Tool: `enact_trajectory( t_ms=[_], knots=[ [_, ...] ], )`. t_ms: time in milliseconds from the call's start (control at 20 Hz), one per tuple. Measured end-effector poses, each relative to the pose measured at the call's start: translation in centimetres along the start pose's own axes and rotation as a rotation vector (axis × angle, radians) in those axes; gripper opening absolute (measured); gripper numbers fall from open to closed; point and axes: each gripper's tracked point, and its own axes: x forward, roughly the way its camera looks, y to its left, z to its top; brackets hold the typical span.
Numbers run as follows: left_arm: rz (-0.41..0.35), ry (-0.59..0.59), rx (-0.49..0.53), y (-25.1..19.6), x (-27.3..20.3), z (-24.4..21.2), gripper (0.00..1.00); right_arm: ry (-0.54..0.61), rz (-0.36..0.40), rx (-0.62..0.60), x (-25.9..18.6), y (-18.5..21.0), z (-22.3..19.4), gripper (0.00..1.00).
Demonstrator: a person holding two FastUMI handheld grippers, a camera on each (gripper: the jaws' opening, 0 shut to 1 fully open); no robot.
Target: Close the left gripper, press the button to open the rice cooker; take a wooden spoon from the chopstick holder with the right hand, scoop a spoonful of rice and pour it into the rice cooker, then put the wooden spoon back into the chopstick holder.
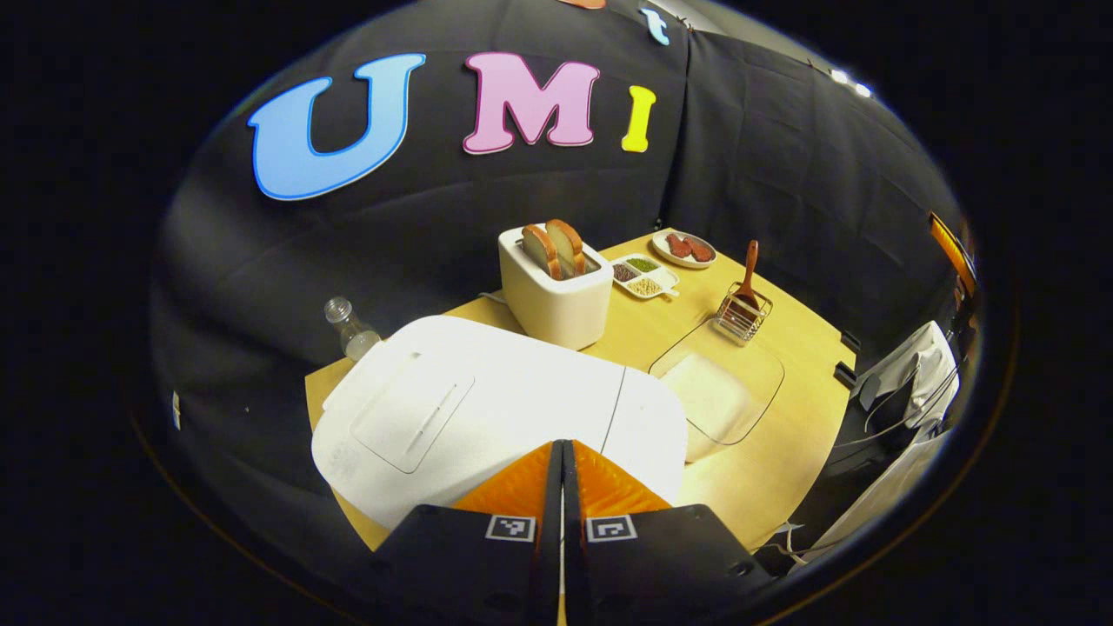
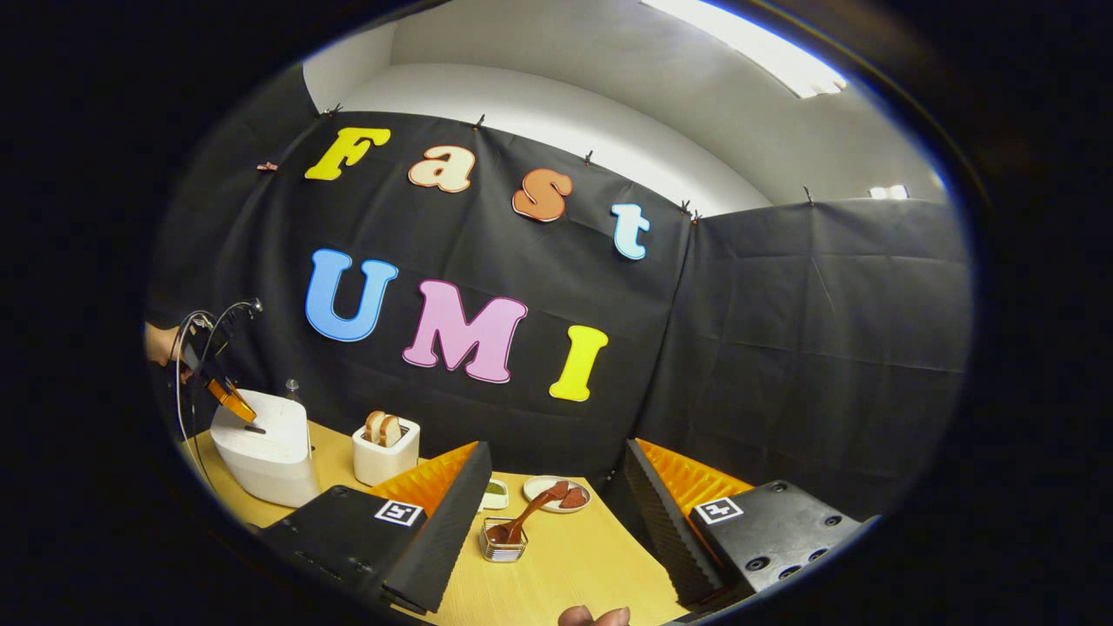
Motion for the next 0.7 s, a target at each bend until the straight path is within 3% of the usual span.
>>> enact_trajectory(
  t_ms=[350,450,600,700],
  knots=[
    [0.021,0.08,0.088,0.6,1.7,-1.7,0.07,-0.002,-0.013,0.025,0.1,-0.1,0.4,0.97],
    [0.032,0.09,0.162,0.7,1.8,-2.1,0.08,0.0,-0.016,0.022,0.1,-0.2,0.1,0.97],
    [0.089,0.114,0.206,0.8,2.1,-1.9,0.09,0.006,-0.012,0.026,-0.2,0.0,-0.2,0.97],
    [0.148,0.051,0.213,1.2,1.2,-0.1,0.1,0.0,-0.018,0.022,-0.6,-0.3,-0.1,0.97]
  ],
)
